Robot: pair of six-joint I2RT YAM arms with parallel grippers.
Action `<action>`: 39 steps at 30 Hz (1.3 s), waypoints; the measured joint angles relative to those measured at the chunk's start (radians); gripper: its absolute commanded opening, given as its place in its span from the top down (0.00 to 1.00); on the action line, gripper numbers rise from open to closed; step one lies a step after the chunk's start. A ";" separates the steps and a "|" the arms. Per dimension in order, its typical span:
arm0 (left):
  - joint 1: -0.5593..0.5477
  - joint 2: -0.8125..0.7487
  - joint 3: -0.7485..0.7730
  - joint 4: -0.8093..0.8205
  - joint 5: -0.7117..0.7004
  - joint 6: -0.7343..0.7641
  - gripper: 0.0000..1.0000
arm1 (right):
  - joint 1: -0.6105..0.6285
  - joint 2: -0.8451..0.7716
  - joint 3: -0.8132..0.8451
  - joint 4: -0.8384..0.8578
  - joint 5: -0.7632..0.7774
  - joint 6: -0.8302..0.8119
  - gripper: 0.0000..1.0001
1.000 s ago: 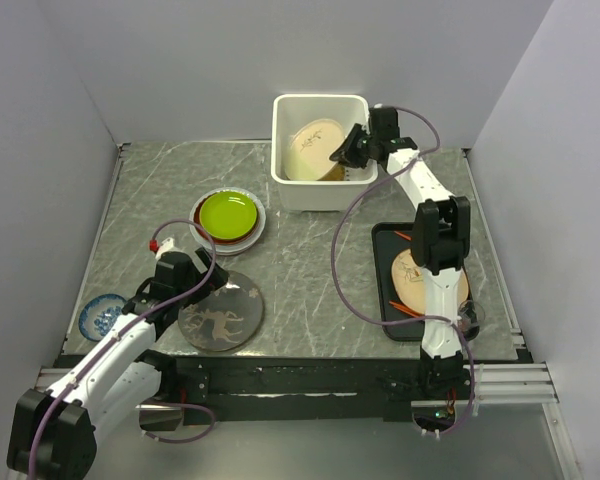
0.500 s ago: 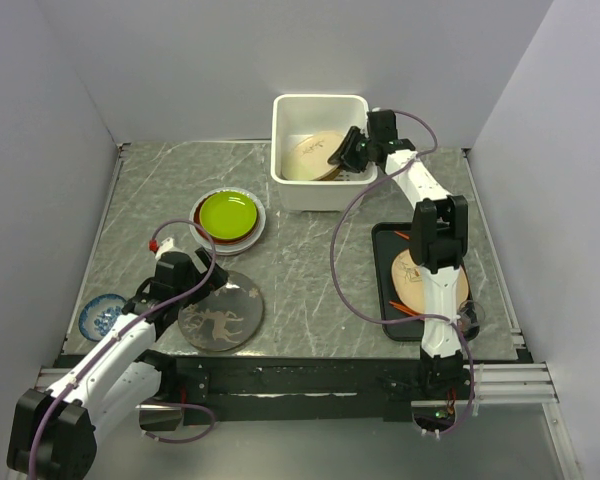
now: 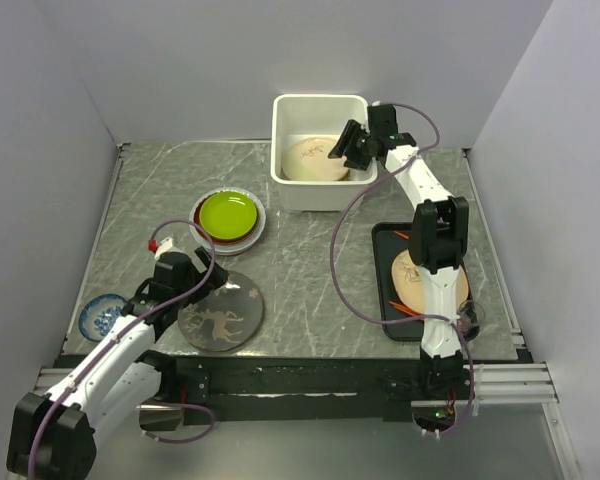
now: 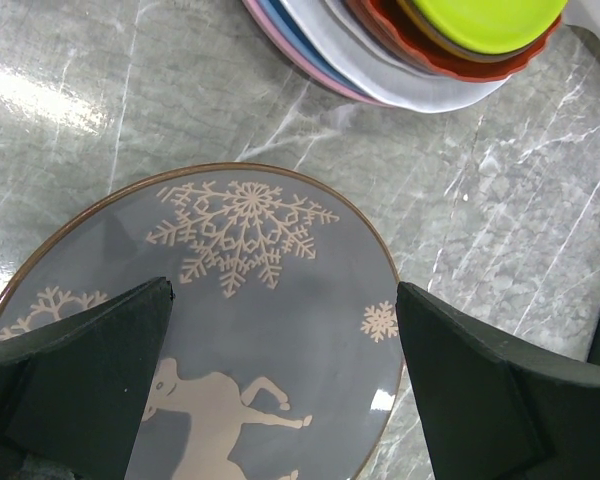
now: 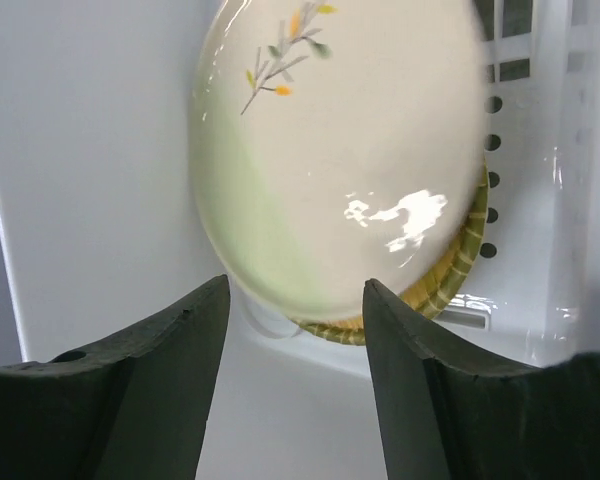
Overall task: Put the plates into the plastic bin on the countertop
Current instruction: Place the plate in the plastic bin.
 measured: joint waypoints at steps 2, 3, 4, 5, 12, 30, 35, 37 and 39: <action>0.000 -0.005 0.000 0.000 0.000 0.000 0.01 | 0.000 0.000 0.000 -0.005 0.004 -0.007 0.36; 0.000 -0.008 0.000 0.000 0.000 0.000 0.01 | 0.000 0.000 0.000 -0.007 0.007 -0.009 0.35; 0.000 -0.010 0.000 0.000 0.000 0.000 0.01 | 0.000 0.000 0.000 -0.008 0.007 -0.011 0.35; 0.000 -0.012 0.000 0.000 0.000 0.000 0.01 | 0.000 0.000 0.000 -0.010 0.008 -0.012 0.35; 0.000 -0.030 0.000 -0.002 0.001 0.000 0.01 | 0.003 -0.006 -0.001 -0.017 0.019 -0.018 0.34; 0.000 -0.071 0.000 -0.015 0.005 -0.002 0.01 | 0.005 -0.220 -0.105 0.056 0.070 -0.014 0.32; 0.000 -0.071 0.000 -0.021 0.004 -0.002 0.01 | 0.008 -0.272 -0.113 0.060 0.061 -0.014 0.32; 0.000 -0.071 0.000 -0.026 0.004 -0.003 0.01 | 0.012 -0.318 -0.158 0.075 0.054 -0.012 0.32; 0.000 -0.071 0.000 -0.035 0.005 -0.005 0.01 | 0.022 -0.369 -0.204 0.084 0.052 -0.010 0.32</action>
